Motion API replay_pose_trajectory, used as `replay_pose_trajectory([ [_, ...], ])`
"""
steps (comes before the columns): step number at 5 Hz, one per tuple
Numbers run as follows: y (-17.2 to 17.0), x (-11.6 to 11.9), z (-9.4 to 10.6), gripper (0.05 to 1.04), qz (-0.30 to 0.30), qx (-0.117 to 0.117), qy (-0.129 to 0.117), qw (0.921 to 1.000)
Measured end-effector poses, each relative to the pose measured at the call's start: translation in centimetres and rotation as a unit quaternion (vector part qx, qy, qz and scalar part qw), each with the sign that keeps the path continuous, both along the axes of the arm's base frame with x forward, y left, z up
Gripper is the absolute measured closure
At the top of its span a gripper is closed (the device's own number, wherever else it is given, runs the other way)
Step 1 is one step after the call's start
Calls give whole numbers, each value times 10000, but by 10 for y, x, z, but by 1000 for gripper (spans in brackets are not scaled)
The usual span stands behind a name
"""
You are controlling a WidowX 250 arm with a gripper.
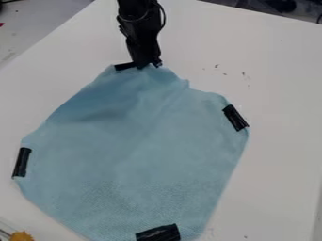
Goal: Fold the cloth from top left to center
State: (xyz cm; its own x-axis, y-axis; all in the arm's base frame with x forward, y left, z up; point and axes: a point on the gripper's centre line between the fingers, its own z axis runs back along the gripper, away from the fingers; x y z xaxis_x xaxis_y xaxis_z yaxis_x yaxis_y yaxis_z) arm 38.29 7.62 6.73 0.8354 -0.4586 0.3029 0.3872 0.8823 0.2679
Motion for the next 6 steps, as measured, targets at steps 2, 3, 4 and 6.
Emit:
replay_pose_trajectory([
  [2,-31,-49,-13,1026,95,-417,202,9989],
  [3,-39,-64,-28,1026,-51,-1020,647,9927],
  [4,-48,-74,-45,1007,-129,-1312,945,9868],
  [6,-65,-98,-57,591,109,-1667,1380,9762],
])
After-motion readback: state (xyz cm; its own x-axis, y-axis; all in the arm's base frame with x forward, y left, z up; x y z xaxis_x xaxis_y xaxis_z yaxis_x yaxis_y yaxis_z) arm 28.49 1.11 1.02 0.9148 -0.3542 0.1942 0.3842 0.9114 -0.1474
